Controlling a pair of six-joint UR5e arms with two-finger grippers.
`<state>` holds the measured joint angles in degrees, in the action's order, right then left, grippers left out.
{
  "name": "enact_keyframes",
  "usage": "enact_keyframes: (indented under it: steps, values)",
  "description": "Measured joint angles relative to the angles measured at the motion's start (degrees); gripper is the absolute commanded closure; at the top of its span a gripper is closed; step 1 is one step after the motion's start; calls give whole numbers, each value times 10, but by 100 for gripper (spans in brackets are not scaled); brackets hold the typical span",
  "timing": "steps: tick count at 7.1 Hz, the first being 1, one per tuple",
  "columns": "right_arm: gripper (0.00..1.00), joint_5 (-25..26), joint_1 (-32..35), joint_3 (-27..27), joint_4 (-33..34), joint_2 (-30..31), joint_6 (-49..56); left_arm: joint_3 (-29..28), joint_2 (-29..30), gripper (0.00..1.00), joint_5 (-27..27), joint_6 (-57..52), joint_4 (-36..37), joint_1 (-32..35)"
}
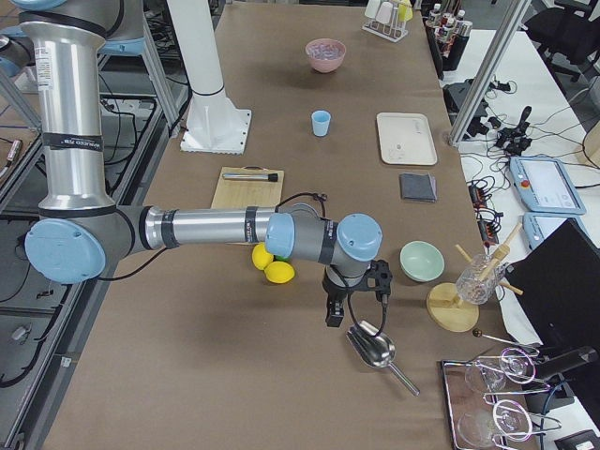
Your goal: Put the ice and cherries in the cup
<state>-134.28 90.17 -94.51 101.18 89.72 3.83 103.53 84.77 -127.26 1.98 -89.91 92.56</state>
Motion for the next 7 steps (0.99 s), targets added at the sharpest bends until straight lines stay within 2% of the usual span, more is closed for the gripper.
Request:
enact_keyframes:
  steps: [7]
  values:
    - [0, -3, -1, -7, -1, -5, 6, -1, -5, 2, 1, -2, 2, 0]
